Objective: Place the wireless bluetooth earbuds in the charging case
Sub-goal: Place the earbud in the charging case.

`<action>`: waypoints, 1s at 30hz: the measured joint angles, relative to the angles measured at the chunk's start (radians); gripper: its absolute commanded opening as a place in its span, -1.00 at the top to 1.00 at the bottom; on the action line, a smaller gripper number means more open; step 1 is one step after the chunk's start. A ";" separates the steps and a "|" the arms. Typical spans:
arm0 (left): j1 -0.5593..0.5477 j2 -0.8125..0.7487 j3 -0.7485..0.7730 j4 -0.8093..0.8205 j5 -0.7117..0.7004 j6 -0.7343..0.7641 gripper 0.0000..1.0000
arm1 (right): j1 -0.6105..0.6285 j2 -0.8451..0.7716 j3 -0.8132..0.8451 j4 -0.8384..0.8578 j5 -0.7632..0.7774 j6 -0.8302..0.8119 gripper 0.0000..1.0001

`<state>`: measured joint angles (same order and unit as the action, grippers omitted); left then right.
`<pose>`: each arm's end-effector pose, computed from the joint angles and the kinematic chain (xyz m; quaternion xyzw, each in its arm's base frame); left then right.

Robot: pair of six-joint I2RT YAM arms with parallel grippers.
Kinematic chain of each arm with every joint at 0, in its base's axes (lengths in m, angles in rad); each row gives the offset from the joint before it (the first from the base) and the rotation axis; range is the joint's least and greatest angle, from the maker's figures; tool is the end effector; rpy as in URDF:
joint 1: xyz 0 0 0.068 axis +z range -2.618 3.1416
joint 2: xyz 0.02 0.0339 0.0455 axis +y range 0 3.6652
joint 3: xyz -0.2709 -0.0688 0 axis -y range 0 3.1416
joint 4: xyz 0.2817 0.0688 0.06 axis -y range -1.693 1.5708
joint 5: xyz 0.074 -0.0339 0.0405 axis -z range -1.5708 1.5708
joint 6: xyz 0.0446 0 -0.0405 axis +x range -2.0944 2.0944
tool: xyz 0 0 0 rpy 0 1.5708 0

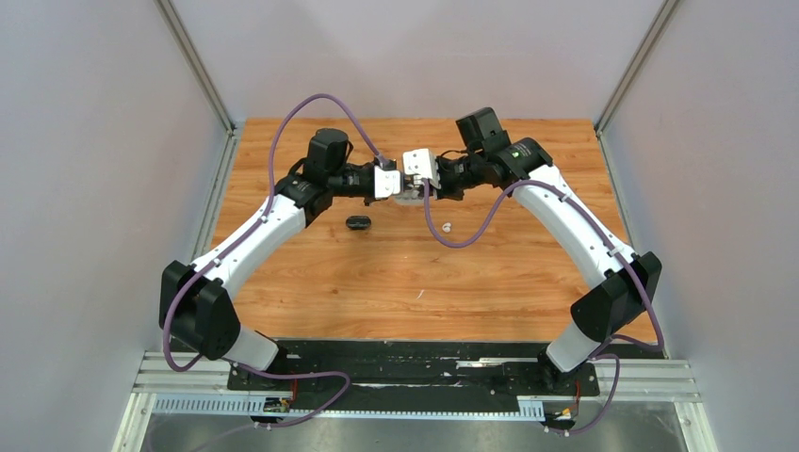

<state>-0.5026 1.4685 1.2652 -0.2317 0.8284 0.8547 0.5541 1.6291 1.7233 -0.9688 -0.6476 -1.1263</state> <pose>0.3126 -0.2093 0.3410 0.6530 0.4649 -0.2478 0.5442 0.3097 0.2233 0.3861 -0.7361 0.5139 0.1957 0.3946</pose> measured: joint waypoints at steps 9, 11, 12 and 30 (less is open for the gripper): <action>0.000 0.000 0.000 -0.001 -0.001 -0.001 1.00 | 0.000 0.000 -0.003 -0.001 0.014 -0.013 1.00; 0.000 0.000 0.000 0.001 -0.001 -0.004 1.00 | 0.000 0.000 -0.003 -0.003 0.014 -0.016 1.00; 0.000 0.000 0.000 0.002 -0.001 -0.005 1.00 | 0.002 0.000 -0.002 -0.005 0.013 -0.021 1.00; 0.024 0.000 -0.005 0.025 0.012 -0.076 1.00 | 0.018 0.062 0.103 -0.074 0.056 -0.011 1.00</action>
<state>-0.4786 1.4685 1.2606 -0.2070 0.8406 0.7784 0.5720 1.6909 1.8267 -1.0428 -0.5915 -1.1374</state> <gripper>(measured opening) 0.030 0.018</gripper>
